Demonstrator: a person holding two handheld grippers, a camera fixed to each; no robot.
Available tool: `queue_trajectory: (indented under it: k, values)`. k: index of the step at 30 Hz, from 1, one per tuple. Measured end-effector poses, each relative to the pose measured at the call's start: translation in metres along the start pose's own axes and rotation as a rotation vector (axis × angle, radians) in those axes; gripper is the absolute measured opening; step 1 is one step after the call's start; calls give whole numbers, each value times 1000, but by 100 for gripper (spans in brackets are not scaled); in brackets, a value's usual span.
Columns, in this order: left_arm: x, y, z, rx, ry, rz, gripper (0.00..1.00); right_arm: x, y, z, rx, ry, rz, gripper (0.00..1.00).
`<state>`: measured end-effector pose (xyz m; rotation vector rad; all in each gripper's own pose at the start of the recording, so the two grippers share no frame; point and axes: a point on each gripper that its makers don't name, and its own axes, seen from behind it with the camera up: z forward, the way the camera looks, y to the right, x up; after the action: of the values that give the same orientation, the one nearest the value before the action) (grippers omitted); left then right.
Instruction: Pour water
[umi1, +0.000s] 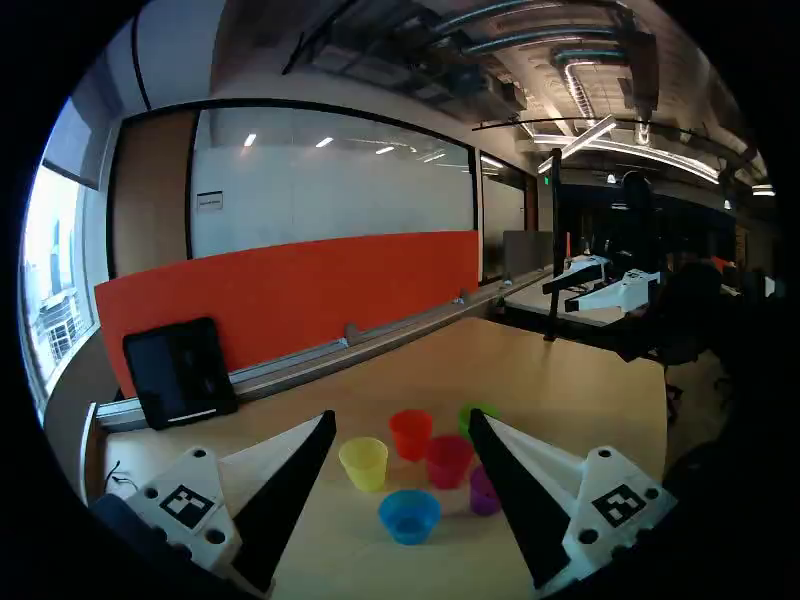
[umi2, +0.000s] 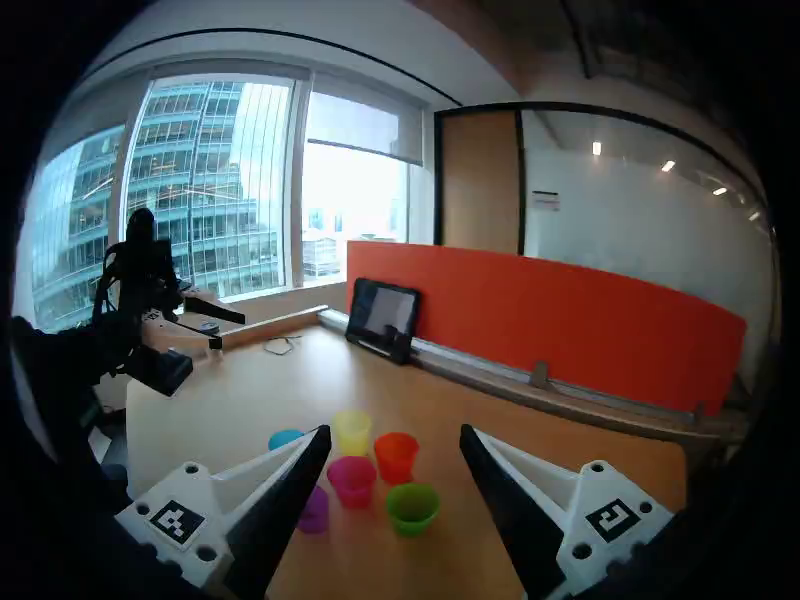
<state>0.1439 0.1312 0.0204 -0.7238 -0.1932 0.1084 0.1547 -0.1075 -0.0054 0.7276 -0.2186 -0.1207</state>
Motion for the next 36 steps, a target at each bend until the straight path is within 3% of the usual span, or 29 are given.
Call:
queue_trajectory:
  k: [12, 36]
  values:
    - [-38, -4, 14, -8, -79, 2, 99, -35, 0, 15, 11, -72, -16, 100]
    - [-150, -6, 41, -30, -288, -8, 99, -126, 14, 55, 14, -227, -28, 100]
